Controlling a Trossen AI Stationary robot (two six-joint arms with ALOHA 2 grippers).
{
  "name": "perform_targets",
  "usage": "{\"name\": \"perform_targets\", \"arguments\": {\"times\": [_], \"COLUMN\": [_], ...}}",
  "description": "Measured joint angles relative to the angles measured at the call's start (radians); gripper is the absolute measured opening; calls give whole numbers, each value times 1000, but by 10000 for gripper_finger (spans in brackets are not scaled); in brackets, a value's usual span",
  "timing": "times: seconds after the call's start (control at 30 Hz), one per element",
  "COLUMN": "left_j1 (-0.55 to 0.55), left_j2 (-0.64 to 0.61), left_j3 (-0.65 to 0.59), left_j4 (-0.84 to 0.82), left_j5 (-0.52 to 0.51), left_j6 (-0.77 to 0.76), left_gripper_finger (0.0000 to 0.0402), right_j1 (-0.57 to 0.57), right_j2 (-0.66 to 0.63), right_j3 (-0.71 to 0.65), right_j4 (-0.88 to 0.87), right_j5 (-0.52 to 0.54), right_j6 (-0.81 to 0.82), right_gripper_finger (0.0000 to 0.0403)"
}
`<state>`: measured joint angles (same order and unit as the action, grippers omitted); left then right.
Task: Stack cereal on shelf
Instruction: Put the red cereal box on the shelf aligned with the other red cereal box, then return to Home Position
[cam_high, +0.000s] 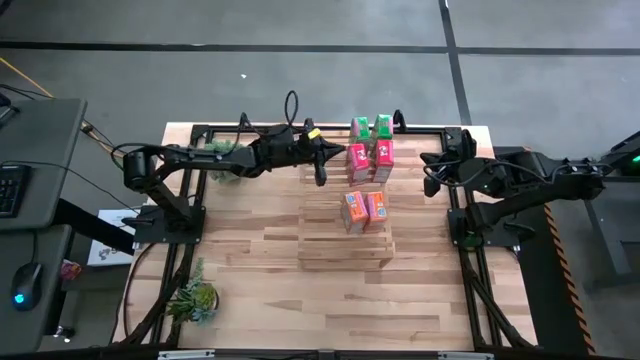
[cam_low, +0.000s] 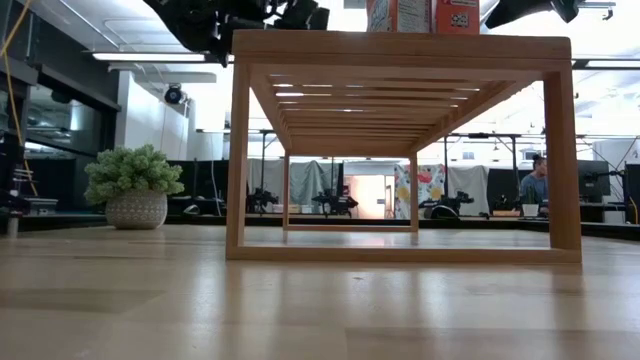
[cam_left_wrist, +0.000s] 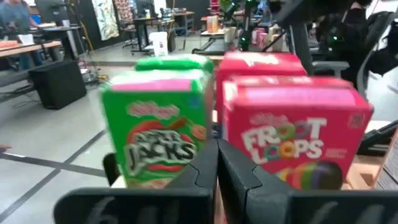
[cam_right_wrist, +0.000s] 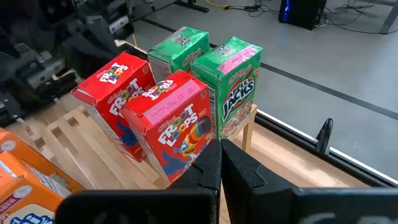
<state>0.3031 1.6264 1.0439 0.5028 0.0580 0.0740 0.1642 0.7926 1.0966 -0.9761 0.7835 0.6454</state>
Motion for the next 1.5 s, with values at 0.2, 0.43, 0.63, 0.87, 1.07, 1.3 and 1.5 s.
{"name": "perform_targets", "arguments": {"times": [0.2,0.43,0.63,0.87,1.07,1.3,1.5], "left_j1": [13,-32,-88,-174,-195,-192,-193], "left_j2": [-107,-355,-667,-1032,-1280,-1455,-1515], "left_j3": [0,-164,-533,-854,-982,-1033,-1032], "left_j4": [-153,-204,-16,24,-1,-172,-256], "left_j5": [-4,1,-4,-46,-40,-35,27], "left_j6": [32,59,-14,-52,-36,-39,-55], "left_gripper_finger": [0,0,0,0,0,0,0], "right_j1": [0,0,0,0,0,0,8], "right_j2": [0,0,0,0,0,-2,-27], "right_j3": [0,0,0,0,0,0,-59], "right_j4": [0,-10,-10,-9,-10,-59,-108], "right_j5": [-3,-10,-16,-15,-31,-71,-114], "right_j6": [-20,-25,-25,-25,-43,-44,-17], "right_gripper_finger": [0,0,0,0,0,0,0]}}
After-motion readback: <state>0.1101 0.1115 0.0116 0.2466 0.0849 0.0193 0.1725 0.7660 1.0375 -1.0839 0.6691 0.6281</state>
